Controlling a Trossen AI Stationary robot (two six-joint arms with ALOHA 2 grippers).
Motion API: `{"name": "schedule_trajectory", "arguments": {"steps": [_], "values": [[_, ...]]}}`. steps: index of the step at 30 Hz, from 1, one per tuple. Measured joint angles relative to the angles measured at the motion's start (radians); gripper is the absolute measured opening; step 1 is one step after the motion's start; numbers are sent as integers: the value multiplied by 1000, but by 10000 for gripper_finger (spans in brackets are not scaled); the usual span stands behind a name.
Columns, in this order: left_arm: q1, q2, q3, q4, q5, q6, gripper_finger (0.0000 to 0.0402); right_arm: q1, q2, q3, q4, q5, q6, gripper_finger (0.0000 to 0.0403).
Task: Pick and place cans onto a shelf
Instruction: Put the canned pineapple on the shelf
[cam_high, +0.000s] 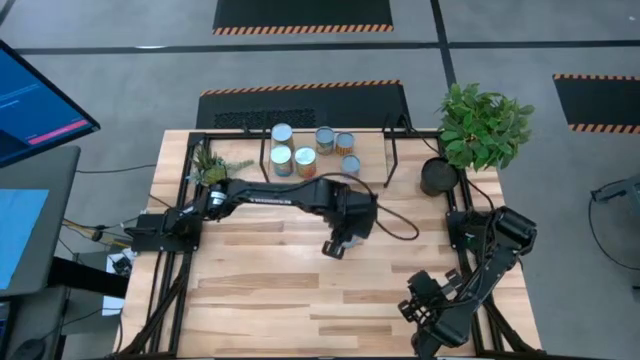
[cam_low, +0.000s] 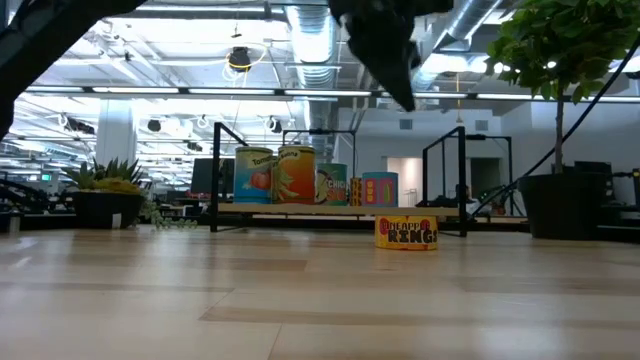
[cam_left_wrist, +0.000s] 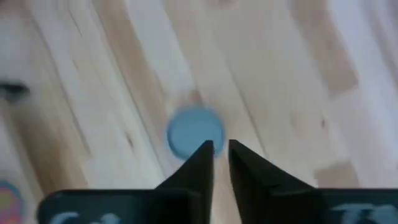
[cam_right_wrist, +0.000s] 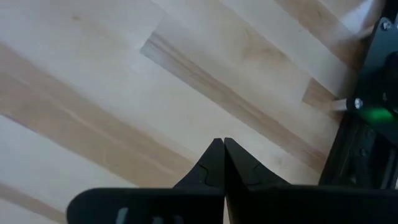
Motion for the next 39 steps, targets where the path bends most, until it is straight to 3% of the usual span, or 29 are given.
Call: {"name": "schedule_trajectory", "arguments": {"steps": [7, 10, 16, 25, 30, 33, 36, 39], "values": [[8, 8, -124, -14, -7, -28, 146, 27, 0, 0, 5, 1, 77, 13], [5, 4, -188, 90, -6, -40, 187, 29, 0, 0, 6, 1, 79, 12], [-18, 5, -249, 196, -4, -57, 232, 29, 0, 0, 6, 1, 79, 13], [-59, 9, -333, 331, -11, 8, 225, 28, 0, 0, 7, 0, 79, 14], [-65, 9, -397, 379, -122, 6, 218, 28, 0, 0, 8, -35, 78, 16], [-63, 6, -409, 379, -137, 3, 213, 28, 0, 0, 7, -46, 78, 15], [-63, 5, -420, 382, -144, 2, 197, 28, 0, 0, 8, -51, 78, 14], [-64, 4, -422, 384, -147, 2, 156, 28, 0, 0, 7, -51, 78, 15]]}}
